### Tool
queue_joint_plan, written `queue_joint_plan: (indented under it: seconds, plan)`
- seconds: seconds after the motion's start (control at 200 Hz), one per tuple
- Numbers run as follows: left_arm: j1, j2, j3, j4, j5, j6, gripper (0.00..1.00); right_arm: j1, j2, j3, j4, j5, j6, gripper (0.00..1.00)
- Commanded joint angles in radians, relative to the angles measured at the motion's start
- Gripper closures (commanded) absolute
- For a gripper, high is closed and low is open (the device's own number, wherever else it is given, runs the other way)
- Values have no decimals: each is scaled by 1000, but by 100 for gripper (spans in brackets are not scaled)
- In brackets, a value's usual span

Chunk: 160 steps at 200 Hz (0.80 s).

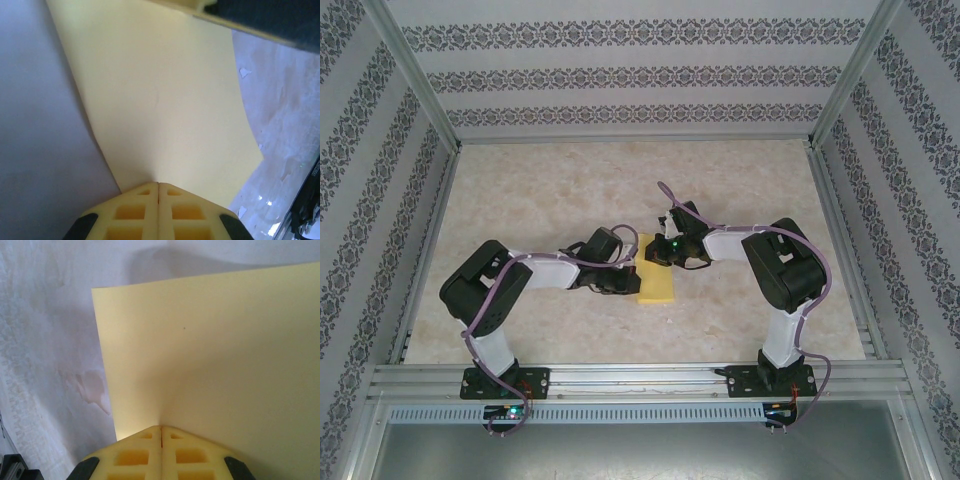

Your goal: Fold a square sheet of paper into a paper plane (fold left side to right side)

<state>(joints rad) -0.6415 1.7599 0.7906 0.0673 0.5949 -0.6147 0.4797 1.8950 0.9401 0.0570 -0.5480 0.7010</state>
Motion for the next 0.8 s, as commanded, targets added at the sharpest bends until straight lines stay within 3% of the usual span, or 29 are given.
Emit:
queue_joint_plan:
  seconds: [0.0,0.794]
  plan:
    - [-36,-10,-48,-82,22,-33,96,-24,49,-41,-79,109,-17,100]
    - [-126,-86,-153,-100,-19,-110,96,-25,46,-46,-82,110,-23,100]
